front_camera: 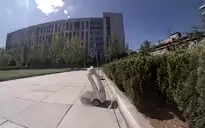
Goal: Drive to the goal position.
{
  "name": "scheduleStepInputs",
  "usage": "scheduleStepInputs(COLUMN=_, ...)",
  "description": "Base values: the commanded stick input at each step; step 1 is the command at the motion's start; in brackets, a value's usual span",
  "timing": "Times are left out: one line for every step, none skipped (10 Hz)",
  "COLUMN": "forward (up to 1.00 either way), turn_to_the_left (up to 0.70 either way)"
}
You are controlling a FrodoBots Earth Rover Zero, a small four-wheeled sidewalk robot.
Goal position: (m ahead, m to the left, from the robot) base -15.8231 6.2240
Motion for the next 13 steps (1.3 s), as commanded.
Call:
scheduleStepInputs(forward=0.03, turn_to_the_left=0.0)
scheduleStepInputs(forward=0.02, turn_to_the_left=0.0)
scheduleStepInputs(forward=0.03, turn_to_the_left=0.0)
scheduleStepInputs(forward=0.02, turn_to_the_left=0.0)
scheduleStepInputs(forward=0.0, turn_to_the_left=0.0)
scheduleStepInputs(forward=0.02, turn_to_the_left=0.0)
scheduleStepInputs(forward=0.03, turn_to_the_left=0.0)
scheduleStepInputs(forward=0.02, turn_to_the_left=0.0)
scheduleStepInputs(forward=0.03, turn_to_the_left=0.0)
scheduleStepInputs(forward=0.01, turn_to_the_left=0.0)
scheduleStepInputs(forward=0.02, turn_to_the_left=0.0)
scheduleStepInputs(forward=0.04, turn_to_the_left=0.0)
scheduleStepInputs(forward=0.04, turn_to_the_left=0.0)
